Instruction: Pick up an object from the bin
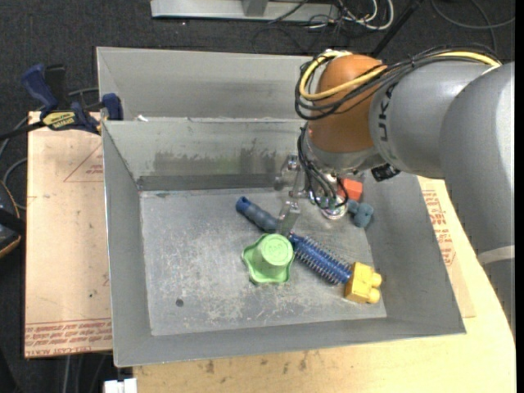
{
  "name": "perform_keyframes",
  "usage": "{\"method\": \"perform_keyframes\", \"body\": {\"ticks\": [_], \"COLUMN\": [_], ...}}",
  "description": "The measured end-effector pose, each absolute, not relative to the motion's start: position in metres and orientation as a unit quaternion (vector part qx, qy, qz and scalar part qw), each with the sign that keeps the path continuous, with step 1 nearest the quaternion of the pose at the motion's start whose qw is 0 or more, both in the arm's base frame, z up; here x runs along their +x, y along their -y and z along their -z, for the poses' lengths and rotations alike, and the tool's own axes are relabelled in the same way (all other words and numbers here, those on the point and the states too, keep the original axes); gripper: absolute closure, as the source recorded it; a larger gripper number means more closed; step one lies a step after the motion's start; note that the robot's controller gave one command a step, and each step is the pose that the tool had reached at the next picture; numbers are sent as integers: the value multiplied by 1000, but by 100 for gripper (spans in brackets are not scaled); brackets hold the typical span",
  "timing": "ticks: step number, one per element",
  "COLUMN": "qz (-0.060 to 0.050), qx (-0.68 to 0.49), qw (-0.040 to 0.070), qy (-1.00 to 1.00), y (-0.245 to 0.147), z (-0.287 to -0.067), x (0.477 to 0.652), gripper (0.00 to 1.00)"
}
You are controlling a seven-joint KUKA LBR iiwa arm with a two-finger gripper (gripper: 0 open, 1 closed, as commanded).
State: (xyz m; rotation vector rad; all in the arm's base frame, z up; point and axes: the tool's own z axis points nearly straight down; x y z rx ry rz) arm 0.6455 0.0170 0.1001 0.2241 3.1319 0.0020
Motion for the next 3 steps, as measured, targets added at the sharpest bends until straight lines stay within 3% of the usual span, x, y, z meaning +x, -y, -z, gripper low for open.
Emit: {"method": "perform_keyframes", "body": {"ticks": [1,2,3], "qz": [-1,-2,-2], "qx": [132,174,179], "qw": [1,4,5], "qy": [-991,-985,-984], "y": [-30,-23,-23], "z": [-115,-88,-88], "x": [640,643,644], "gripper": [0,0,0]}}
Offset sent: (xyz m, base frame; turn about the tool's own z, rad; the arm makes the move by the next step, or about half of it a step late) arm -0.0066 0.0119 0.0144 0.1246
